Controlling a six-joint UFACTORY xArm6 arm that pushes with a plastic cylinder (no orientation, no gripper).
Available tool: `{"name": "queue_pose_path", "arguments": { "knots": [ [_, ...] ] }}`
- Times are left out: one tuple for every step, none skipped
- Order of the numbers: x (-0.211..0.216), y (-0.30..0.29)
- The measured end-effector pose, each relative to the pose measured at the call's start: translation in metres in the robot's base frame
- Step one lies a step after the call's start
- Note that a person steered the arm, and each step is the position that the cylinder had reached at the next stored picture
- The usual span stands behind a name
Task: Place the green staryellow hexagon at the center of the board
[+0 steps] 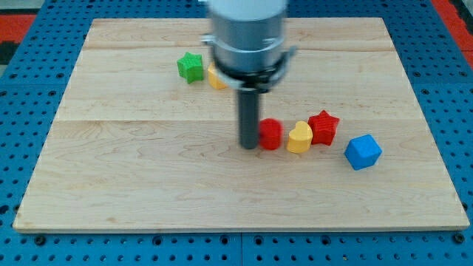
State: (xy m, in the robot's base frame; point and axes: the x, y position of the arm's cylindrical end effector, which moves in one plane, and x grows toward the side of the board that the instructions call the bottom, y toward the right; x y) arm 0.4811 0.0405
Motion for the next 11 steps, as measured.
{"name": "queue_pose_path", "arguments": {
  "knots": [
    [-0.001, -0.071],
    [-0.02, -0.182],
    [-0.073, -0.234],
    [-0.133, -0.22],
    [-0.149, -0.166],
    [-0.169, -0.148],
    [-0.186, -0.125],
    [-0.15, -0.067],
    [-0.125, -0.062],
    [-0.118, -0.062],
    [-0.096, -0.02]
  ]
}}
